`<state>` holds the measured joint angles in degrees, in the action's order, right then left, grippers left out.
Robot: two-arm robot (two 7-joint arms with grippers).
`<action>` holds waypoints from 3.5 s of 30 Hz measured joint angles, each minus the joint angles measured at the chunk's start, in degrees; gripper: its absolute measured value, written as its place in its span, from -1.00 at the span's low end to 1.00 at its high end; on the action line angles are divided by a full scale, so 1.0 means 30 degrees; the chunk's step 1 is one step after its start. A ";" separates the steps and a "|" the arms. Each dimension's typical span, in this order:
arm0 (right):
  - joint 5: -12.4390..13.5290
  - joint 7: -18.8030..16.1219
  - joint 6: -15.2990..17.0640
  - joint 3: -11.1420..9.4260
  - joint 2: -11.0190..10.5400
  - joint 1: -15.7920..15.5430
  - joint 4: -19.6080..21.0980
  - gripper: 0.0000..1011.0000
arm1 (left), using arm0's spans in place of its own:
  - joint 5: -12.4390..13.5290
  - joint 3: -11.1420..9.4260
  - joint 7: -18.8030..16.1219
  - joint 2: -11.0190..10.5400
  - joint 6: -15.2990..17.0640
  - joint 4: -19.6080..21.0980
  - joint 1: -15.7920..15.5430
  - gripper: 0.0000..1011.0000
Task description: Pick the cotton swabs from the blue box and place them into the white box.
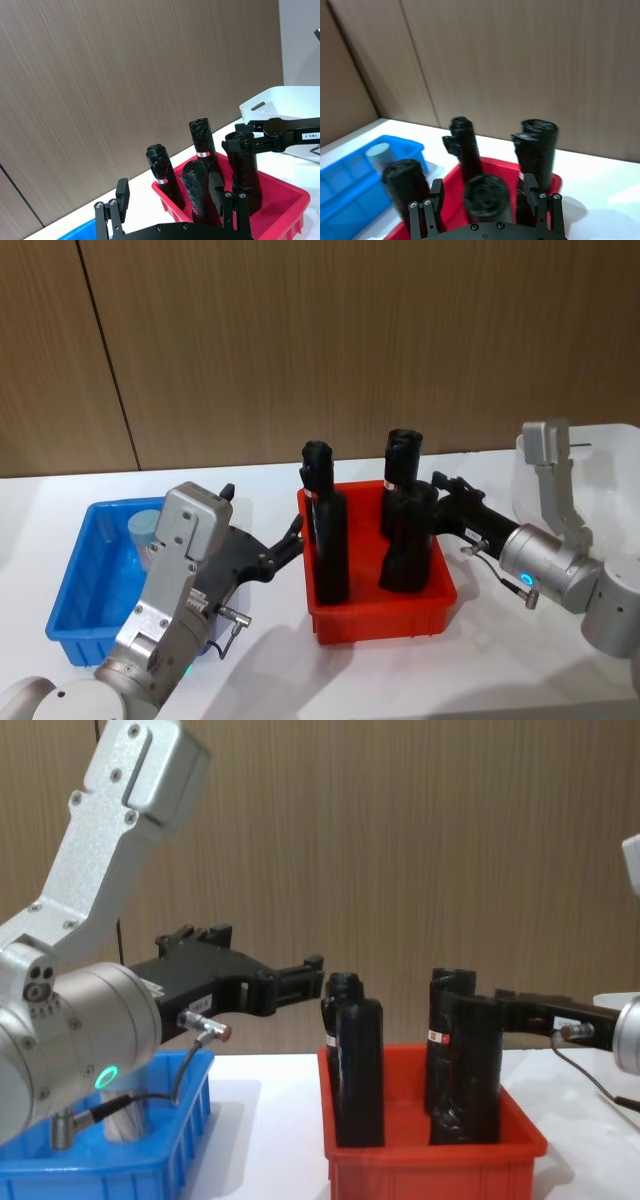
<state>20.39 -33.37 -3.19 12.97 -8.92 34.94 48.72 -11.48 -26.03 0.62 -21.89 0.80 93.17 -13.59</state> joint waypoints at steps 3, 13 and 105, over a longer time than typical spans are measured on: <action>0.0025 -0.0648 -0.0122 0.0059 0.0019 0.0103 -0.0077 0.98 | 0.0000 0.0000 0.0000 -0.0001 -0.0001 0.0000 0.0000 0.99; -0.0336 -0.1737 -0.0369 0.0355 0.0144 0.0486 -0.0529 0.98 | 0.0000 0.0000 0.0000 -0.0001 0.0000 0.0000 0.0000 0.99; -0.2314 1.0715 0.5695 -0.2555 -0.3778 -0.4018 1.3441 -0.34 | 0.0000 -0.0001 0.0000 -0.0001 -0.0001 0.0001 0.0000 0.99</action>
<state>13.44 -1.22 13.90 5.30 -20.26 22.88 89.04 -11.48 -26.03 0.62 -21.89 0.79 93.18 -13.59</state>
